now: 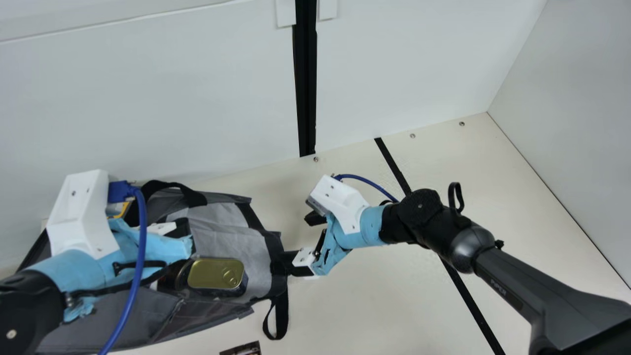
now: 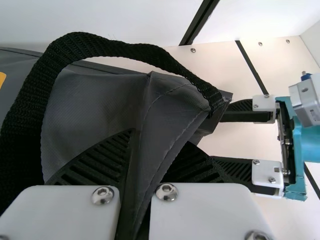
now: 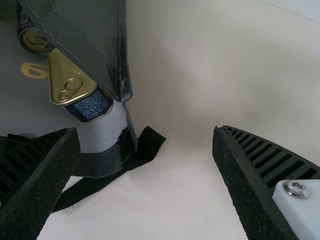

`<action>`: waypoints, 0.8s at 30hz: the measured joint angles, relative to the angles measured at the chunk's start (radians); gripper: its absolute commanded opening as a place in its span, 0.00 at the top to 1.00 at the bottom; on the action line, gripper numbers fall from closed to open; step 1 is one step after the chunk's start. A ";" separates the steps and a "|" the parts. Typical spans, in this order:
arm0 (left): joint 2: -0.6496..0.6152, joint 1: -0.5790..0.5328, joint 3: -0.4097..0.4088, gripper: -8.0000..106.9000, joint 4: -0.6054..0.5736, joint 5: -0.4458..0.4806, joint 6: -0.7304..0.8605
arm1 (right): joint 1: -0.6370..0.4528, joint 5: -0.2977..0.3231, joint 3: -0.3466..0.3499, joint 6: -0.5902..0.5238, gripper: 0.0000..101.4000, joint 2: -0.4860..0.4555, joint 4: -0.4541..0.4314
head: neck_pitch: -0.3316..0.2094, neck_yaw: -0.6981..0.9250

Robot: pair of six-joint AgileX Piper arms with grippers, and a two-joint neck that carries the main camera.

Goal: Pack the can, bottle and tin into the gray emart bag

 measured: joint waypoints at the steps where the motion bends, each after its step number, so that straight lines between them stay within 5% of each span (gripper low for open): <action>1: 0.000 0.000 0.000 0.84 0.000 0.000 0.000 | 0.005 -0.003 0.001 -0.006 0.10 0.005 0.002 | 0.000 0.000; 24: 0.000 0.000 0.000 0.84 0.000 0.000 0.000 | 0.093 -0.008 -0.073 -0.053 0.10 0.159 0.143 | 0.000 -0.002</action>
